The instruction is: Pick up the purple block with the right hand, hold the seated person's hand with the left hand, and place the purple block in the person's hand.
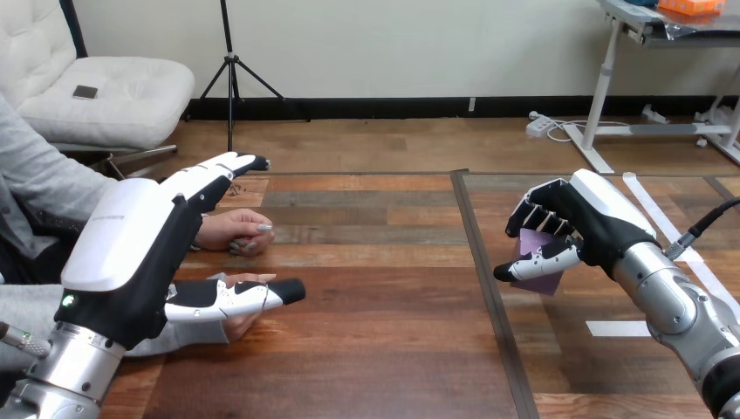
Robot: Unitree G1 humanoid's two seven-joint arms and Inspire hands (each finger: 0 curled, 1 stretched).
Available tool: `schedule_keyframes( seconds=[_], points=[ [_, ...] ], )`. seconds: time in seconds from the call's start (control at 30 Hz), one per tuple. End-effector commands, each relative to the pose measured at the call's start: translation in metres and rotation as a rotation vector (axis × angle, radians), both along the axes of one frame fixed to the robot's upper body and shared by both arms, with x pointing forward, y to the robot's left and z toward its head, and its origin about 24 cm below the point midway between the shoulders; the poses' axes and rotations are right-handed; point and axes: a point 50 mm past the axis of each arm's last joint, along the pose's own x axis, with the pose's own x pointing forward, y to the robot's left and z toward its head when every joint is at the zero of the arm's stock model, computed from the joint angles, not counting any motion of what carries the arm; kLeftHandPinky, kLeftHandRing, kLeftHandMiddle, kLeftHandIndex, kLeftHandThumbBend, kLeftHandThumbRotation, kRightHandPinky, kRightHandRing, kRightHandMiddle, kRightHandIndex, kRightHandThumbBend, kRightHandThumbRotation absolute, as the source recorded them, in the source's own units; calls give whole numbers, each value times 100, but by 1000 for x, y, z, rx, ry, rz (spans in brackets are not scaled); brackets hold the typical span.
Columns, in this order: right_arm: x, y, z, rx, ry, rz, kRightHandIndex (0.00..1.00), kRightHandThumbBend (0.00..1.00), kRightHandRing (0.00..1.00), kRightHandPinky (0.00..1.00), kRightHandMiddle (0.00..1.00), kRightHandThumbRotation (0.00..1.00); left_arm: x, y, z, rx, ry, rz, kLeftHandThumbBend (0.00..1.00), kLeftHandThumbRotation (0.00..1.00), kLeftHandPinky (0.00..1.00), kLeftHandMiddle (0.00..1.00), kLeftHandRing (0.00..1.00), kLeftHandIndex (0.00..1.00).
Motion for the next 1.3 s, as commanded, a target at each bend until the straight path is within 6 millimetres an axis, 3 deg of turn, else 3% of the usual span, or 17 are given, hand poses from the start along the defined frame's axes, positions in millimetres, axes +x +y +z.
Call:
schedule_keyframes(
  seconds=[0.0, 0.27, 0.73, 1.27],
  points=[
    [14, 3, 27, 14, -102, -1, 46, 81, 44, 41, 47, 0, 13, -2, 11, 50, -50, -17, 98, 62, 72, 89, 86, 85],
    [14, 3, 27, 15, -99, -2, 46, 81, 44, 41, 47, 0, 17, 1, 5, 121, 3, 5, 100, 64, 74, 91, 87, 87],
    [14, 2, 26, 21, -97, -4, 46, 81, 44, 41, 47, 0, 23, 4, -6, 195, 110, 43, 100, 60, 88, 98, 96, 95],
    [14, 2, 25, 11, -89, -9, 46, 81, 44, 41, 47, 0, 30, 12, -22, 226, 196, 89, 100, 53, 86, 98, 94, 96]
  ],
)
